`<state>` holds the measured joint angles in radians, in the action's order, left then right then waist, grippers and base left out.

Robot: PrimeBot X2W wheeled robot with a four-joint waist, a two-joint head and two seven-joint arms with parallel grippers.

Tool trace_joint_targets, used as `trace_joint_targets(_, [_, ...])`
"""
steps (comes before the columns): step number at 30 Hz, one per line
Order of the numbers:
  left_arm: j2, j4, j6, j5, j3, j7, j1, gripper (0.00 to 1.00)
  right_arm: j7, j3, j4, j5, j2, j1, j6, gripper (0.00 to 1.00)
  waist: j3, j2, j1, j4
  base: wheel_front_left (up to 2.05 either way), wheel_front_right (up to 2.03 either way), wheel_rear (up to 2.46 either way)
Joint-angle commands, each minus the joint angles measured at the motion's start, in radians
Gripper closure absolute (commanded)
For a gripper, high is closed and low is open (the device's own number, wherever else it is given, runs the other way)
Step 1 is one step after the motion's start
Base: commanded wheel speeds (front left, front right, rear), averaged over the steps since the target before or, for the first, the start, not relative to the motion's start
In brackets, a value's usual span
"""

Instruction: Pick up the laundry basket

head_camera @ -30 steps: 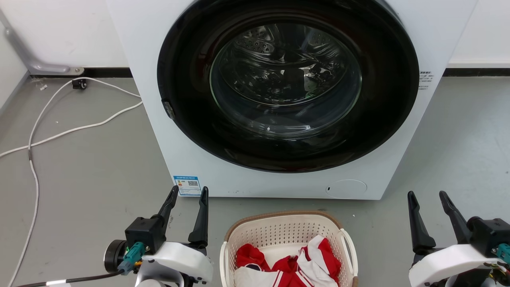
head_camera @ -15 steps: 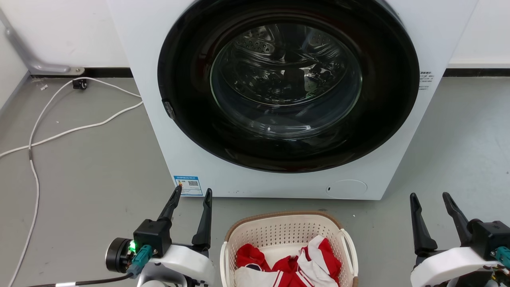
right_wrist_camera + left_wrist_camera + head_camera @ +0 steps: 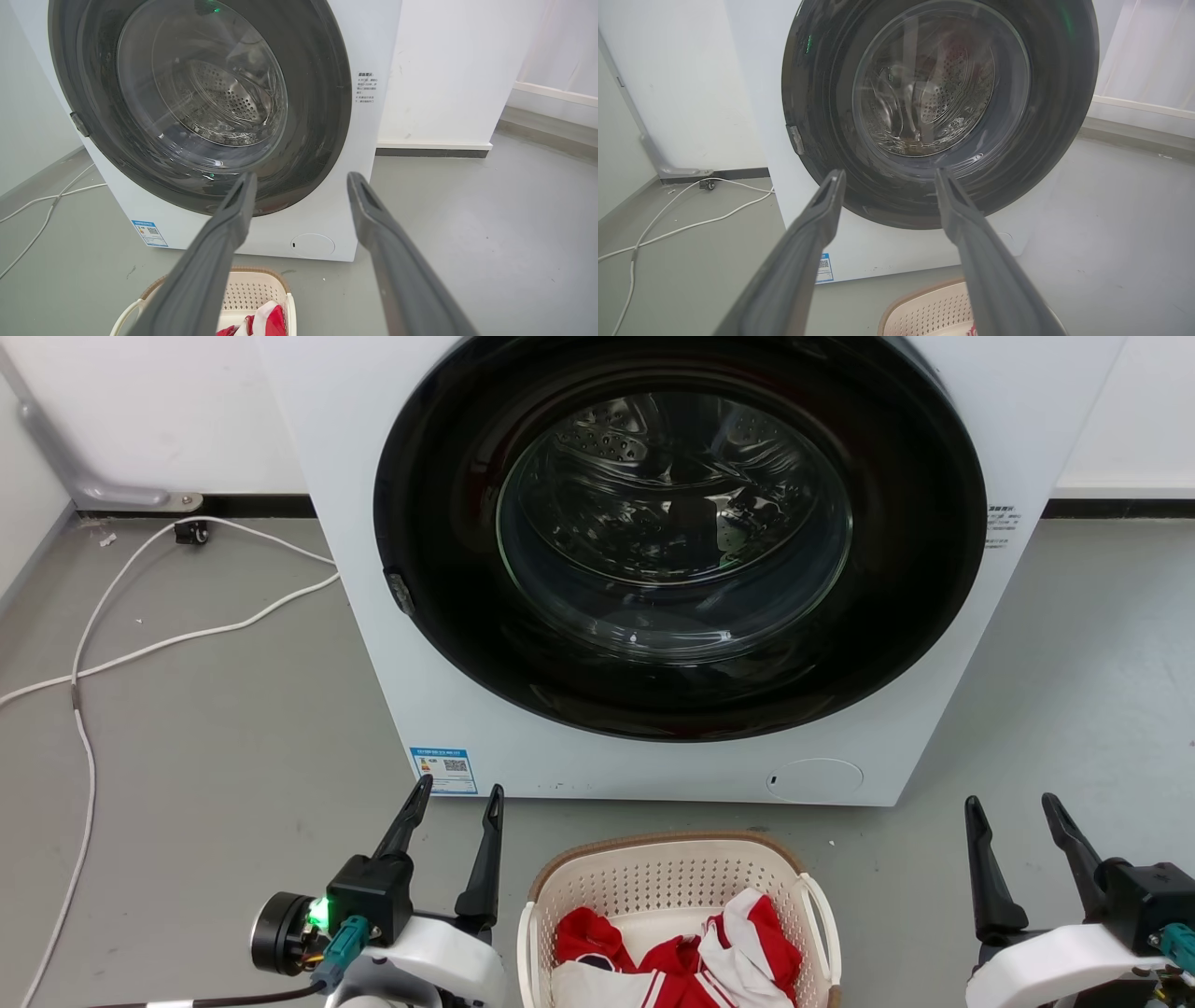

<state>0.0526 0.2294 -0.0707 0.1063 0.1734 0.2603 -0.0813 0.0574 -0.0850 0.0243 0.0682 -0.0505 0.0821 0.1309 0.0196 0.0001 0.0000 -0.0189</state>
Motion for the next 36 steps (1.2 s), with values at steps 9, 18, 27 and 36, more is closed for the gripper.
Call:
trace_joint_targets(9, [-0.002,0.013,-0.004,0.005,-0.007,0.006,-0.007,0.0,0.013,0.0,-0.022,0.004,0.0,-0.009,0.0,0.0,0.001,-0.0001,0.0,0.003,0.0,0.0,0.0])
trace_joint_targets(18, [-0.003,0.028,0.0,0.011,-0.009,0.006,-0.017,0.0,0.014,0.004,-0.041,0.007,0.0,-0.022,0.0,0.0,-0.01,-0.0001,0.0,0.012,0.0,0.0,0.0])
trace_joint_targets(27, [-0.002,0.134,0.004,0.027,0.03,0.005,-0.123,0.0,0.008,-0.012,-0.117,0.013,0.0,-0.108,0.0,0.0,-0.121,-0.0001,0.0,0.026,0.0,0.0,0.0])
trace_joint_targets(36, [-0.002,0.342,-0.002,0.046,0.042,0.005,-0.292,0.0,0.024,-0.006,-0.302,-0.002,0.0,-0.263,0.0,0.0,-0.313,-0.0001,0.0,0.038,0.0,0.0,0.0])
